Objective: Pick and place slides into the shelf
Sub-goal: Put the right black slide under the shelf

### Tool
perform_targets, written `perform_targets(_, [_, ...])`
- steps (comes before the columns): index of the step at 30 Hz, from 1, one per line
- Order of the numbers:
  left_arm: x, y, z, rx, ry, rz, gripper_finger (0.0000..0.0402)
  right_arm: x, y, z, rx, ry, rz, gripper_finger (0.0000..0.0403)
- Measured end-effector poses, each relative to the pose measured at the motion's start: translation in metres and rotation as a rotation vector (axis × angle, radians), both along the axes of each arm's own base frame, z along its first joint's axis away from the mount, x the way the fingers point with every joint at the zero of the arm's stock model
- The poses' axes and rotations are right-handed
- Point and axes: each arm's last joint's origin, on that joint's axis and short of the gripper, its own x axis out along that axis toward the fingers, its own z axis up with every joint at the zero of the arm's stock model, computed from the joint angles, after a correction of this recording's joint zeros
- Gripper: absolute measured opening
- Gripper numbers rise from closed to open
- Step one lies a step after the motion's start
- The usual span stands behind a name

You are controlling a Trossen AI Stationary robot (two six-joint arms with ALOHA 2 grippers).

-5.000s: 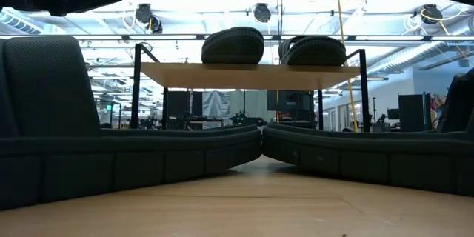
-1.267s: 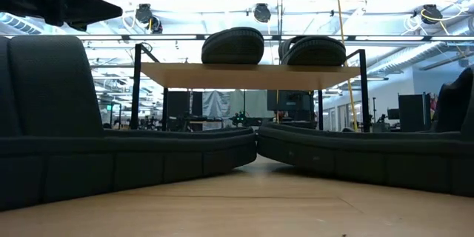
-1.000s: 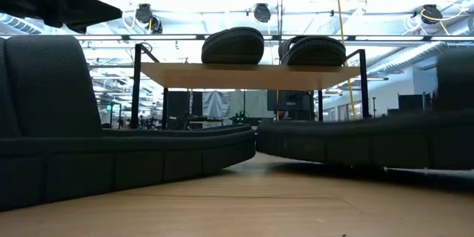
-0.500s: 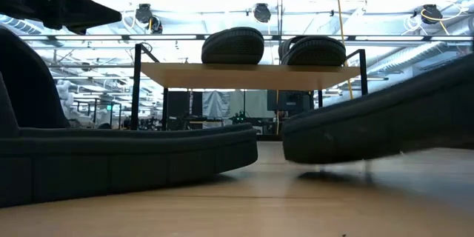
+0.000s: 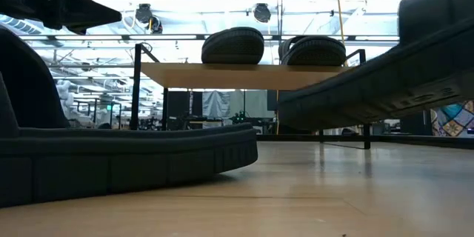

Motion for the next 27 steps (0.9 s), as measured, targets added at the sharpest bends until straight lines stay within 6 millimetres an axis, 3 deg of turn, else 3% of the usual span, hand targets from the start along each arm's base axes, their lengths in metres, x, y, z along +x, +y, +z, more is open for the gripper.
perform_targets(5, [0.000, 0.000, 0.000, 0.000, 0.000, 0.000, 0.0024, 0.004, -0.005, 0.004, -0.024, 0.018, -0.033, 0.0001])
perform_targets(14, [0.000, 0.000, 0.000, 0.001, 0.000, 0.000, 0.0024, 0.000, -0.007, 0.040, 0.023, 0.063, -0.154, 0.0001])
perform_targets(19, [0.000, 0.000, 0.000, 0.001, 0.000, 0.000, 0.0024, -0.002, -0.012, 0.042, 0.074, 0.091, -0.239, 0.0001])
perform_targets(27, [0.000, 0.000, 0.000, 0.001, 0.000, 0.000, 0.0024, 0.002, -0.019, 0.044, 0.132, -0.018, -0.315, 0.0001])
